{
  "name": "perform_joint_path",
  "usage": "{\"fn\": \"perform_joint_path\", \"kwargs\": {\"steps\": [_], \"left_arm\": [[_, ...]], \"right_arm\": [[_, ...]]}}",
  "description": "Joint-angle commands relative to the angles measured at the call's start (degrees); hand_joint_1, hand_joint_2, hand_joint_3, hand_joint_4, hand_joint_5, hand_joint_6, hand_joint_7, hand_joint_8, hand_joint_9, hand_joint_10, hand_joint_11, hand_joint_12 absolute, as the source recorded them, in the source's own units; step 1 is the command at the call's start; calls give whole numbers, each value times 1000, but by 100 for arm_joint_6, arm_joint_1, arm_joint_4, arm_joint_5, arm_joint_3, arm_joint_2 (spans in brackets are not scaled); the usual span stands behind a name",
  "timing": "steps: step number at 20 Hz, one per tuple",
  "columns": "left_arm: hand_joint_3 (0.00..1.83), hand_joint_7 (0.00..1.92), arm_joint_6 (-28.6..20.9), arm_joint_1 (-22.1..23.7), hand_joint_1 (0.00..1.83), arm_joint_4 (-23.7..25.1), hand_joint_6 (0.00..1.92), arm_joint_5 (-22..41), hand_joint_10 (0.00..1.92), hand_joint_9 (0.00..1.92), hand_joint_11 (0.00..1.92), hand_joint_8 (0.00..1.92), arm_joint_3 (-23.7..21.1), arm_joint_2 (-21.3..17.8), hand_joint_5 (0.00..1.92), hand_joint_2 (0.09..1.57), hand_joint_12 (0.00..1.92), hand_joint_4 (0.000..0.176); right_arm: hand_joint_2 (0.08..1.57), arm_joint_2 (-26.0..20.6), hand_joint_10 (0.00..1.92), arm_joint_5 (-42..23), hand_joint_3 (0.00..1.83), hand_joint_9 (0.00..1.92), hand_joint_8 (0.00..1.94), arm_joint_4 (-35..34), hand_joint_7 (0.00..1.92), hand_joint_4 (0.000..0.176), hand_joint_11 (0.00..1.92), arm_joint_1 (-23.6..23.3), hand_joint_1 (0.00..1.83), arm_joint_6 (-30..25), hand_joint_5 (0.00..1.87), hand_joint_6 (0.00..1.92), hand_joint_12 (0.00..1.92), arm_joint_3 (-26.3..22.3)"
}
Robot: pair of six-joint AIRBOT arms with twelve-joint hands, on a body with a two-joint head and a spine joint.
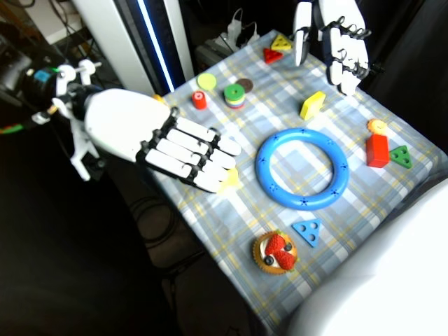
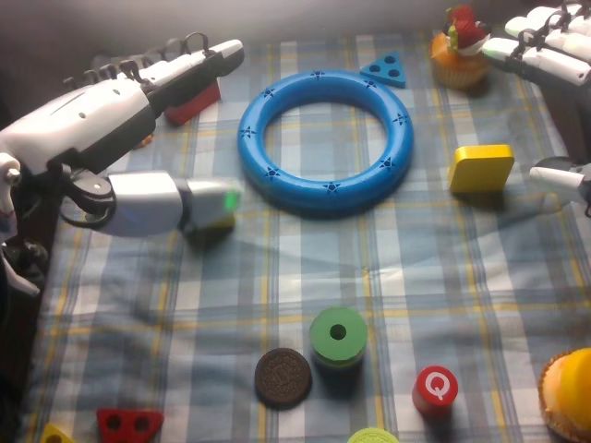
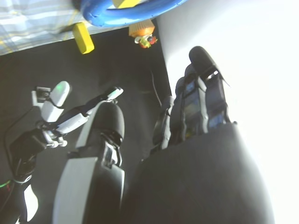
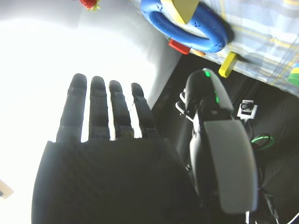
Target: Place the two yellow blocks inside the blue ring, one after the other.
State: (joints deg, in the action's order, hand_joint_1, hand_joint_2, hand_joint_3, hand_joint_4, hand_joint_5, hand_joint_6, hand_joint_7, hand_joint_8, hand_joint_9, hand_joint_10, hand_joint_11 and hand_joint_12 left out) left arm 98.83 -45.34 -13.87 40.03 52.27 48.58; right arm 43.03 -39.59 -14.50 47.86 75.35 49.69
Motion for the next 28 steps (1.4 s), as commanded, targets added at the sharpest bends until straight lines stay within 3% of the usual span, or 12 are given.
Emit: {"fn": "perform_joint_path", "kwargs": {"steps": [1, 4, 6, 8, 10, 12, 14, 19, 20, 21, 24, 28], "left_arm": [[16, 0, -27, 69, 709, 63, 0, 571, 0, 0, 0, 0, 42, 81, 0, 1002, 0, 105], [3, 0, -27, 74, 826, -24, 0, 360, 0, 0, 0, 0, 138, 141, 0, 984, 0, 106], [3, 25, -21, 74, 905, -165, 10, 220, 4, 11, 4, 9, 267, 228, 29, 988, 2, 81], [0, 181, 81, 77, 1027, -325, 6, 100, 20, 100, 0, 4, 358, 310, 144, 1012, 387, 79], [0, 433, 599, 100, 1077, -684, 36, -61, 75, 294, 0, 36, 429, 435, 378, 1021, 1019, 0], [1, 550, 789, 111, 1079, -901, 46, -222, 108, 390, 0, 41, 532, 524, 518, 1035, 1351, 0], [5, 581, 849, 111, 1072, -1069, 28, -324, 114, 412, 0, 22, 642, 593, 580, 1065, 1300, 0], [0, 936, 1281, 133, 1075, -1504, 19, -527, 270, 633, 0, 59, 835, 790, 826, 1065, 1495, 0], [0, 987, 1281, 137, 1194, -1523, 813, -548, 762, 620, 43, 904, 860, 815, 843, 1133, 1748, 0], [2, 969, 1281, 147, 1224, -1529, 958, -552, 1111, 600, 69, 1162, 868, 827, 845, 1149, 1880, 0], [1, 1026, 1281, 230, 1148, -1512, 1036, -523, 1584, 693, 233, 1254, 884, 849, 936, 1137, 1920, 0], [0, 974, 1131, 362, 1152, -1145, 1004, -59, 1915, 809, 437, 1655, 630, 672, 954, 1128, 1921, 0]], "right_arm": [[1250, 16, 0, -714, 15, 0, 0, -26, 0, 0, 0, -101, 516, 27, 0, 0, 262, 42], [1251, 65, 0, -732, 0, 0, 0, -72, 0, 0, 0, -91, 573, 27, 0, 0, 371, 64], [1248, 91, 0, -741, 0, 0, 0, -96, 0, 0, 0, -91, 575, 27, 0, 0, 436, 83], [1250, 93, 0, -742, 0, 1, 0, -109, 0, 0, 0, -91, 546, 27, 0, 0, 547, 85], [1255, 104, 0, -744, 2, 0, 0, -125, 0, 0, 0, -91, 538, 27, 0, 0, 487, 91], [1250, 125, 0, -744, 1, 0, 0, -140, 0, 0, 0, -88, 551, 27, 0, 0, 253, 102], [1253, 126, 0, -745, 1, 0, 0, -151, 0, 0, 0, -84, 557, 27, 0, 0, 28, 102], [1261, 127, 0, -748, 3, 0, 0, -183, 0, 0, 0, -56, 560, 26, 0, 0, 0, 102], [1265, 127, 0, -748, 4, 0, 0, -192, 0, 0, 0, -50, 552, 26, 0, 0, 0, 102], [1269, 127, 0, -748, 5, 0, 0, -199, 0, 0, 0, -44, 533, 26, 0, 0, 0, 102], [1273, 127, 0, -751, 4, 0, 0, -233, 0, 0, 1, -28, 527, 26, 0, 0, 0, 102], [1282, 127, 0, -753, 6, 0, 0, -238, 0, 0, 0, -11, 476, 26, 0, 0, 0, 102]]}}
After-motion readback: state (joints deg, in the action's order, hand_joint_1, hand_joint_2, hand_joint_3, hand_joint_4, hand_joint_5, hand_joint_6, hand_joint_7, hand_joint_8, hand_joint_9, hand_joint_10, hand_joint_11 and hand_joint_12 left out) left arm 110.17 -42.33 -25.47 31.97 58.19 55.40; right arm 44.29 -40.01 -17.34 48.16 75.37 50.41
